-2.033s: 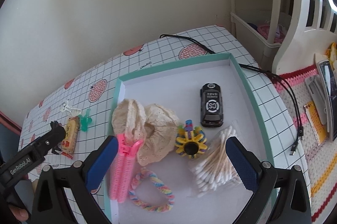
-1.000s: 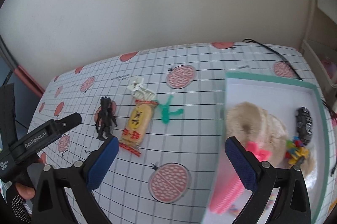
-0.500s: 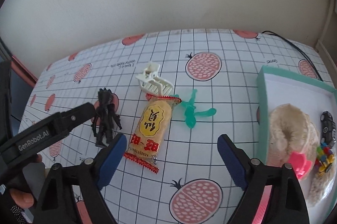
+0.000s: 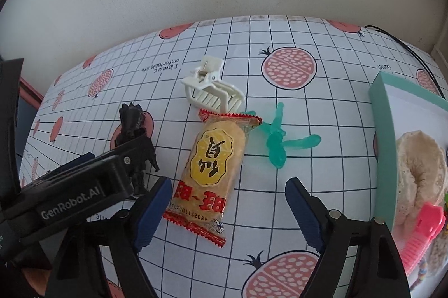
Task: Organize objects
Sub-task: 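Move both grippers toward the black figure and the wrapped snack bar, then grasp the black action figure with the left gripper while the right gripper grasps the snack bar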
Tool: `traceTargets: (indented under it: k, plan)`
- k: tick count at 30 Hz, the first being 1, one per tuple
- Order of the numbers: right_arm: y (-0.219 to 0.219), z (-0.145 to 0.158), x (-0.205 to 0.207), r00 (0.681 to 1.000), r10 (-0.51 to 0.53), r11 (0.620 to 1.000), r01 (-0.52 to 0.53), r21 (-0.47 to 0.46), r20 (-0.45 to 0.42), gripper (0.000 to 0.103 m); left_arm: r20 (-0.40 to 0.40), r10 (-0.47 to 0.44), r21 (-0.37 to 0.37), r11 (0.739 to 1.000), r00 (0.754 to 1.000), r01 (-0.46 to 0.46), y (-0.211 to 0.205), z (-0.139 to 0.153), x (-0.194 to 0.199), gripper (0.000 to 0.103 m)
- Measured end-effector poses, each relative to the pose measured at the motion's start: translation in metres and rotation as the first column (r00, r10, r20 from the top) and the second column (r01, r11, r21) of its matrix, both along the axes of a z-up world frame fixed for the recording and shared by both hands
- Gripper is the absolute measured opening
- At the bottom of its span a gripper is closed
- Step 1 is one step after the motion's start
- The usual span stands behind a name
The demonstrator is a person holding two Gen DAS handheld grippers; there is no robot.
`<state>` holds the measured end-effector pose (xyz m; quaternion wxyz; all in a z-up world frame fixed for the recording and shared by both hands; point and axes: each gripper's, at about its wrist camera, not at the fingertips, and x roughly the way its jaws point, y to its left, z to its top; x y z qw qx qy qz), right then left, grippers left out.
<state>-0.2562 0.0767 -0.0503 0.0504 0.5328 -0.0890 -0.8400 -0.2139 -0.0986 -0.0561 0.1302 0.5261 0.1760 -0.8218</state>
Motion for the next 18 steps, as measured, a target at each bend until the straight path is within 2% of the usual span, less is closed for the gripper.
traceTargets:
  k: [7, 9, 15, 18]
  plan:
    - [-0.003, -0.002, -0.001, 1.0, -0.004, 1.0, 0.004, 0.019, 0.005, 0.075, 0.016, 0.004, -0.009, 1.0, 1.0, -0.003, 0.002, -0.005, 0.0, 0.101]
    - [-0.003, -0.003, -0.001, 1.0, -0.002, 1.0, 0.002, 0.019, 0.004, 0.068, 0.022, 0.0, -0.032, 0.999, 1.0, 0.0, 0.004, -0.004, 0.0, 0.092]
    - [0.002, -0.002, -0.001, 1.0, 0.0, 1.0, 0.0, 0.013, 0.009, 0.043, 0.039, -0.005, -0.06, 0.998, 0.999, 0.007, 0.009, -0.001, 0.003, 0.077]
    - [0.005, -0.002, 0.001, 1.0, -0.002, 1.0, 0.002, 0.004, 0.013, 0.039, 0.049, -0.002, -0.083, 0.997, 0.999, 0.006, 0.011, -0.001, 0.005, 0.067]
